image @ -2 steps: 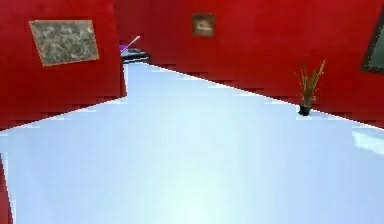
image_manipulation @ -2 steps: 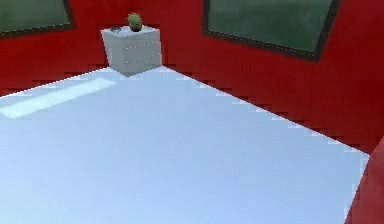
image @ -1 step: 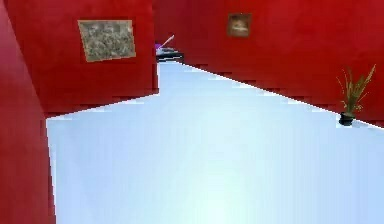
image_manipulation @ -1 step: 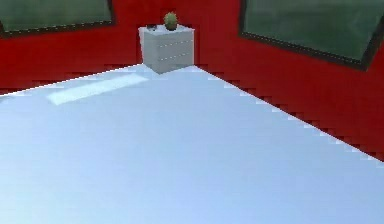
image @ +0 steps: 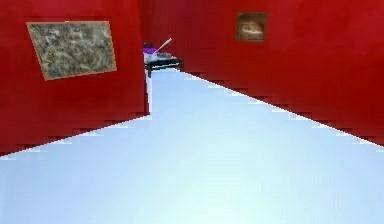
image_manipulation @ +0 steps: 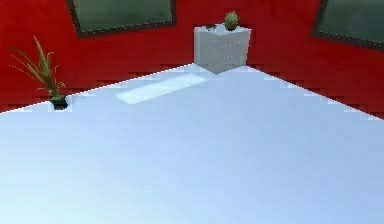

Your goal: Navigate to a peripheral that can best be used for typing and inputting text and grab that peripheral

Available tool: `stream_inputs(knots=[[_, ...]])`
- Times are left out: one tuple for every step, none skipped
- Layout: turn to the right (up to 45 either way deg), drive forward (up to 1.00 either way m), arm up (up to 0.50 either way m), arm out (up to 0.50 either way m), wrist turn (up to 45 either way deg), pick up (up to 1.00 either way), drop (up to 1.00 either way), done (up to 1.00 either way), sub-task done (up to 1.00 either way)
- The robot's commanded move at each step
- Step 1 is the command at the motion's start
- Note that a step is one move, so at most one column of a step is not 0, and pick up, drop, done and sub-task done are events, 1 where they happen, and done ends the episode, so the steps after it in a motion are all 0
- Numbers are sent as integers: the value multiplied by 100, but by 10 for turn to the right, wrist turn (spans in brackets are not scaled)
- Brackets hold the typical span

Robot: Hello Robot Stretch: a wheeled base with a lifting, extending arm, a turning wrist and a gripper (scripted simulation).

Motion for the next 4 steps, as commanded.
stream_inputs(knots=[[0, 100, 0, 0, 0, 0, 0, 0, 0], [0, 100, 0, 0, 0, 0, 0, 0, 0], [0, 100, 0, 0, 0, 0, 0, 0, 0], [-90, 0, 0, 0, 0, 0, 0, 0, 0]])
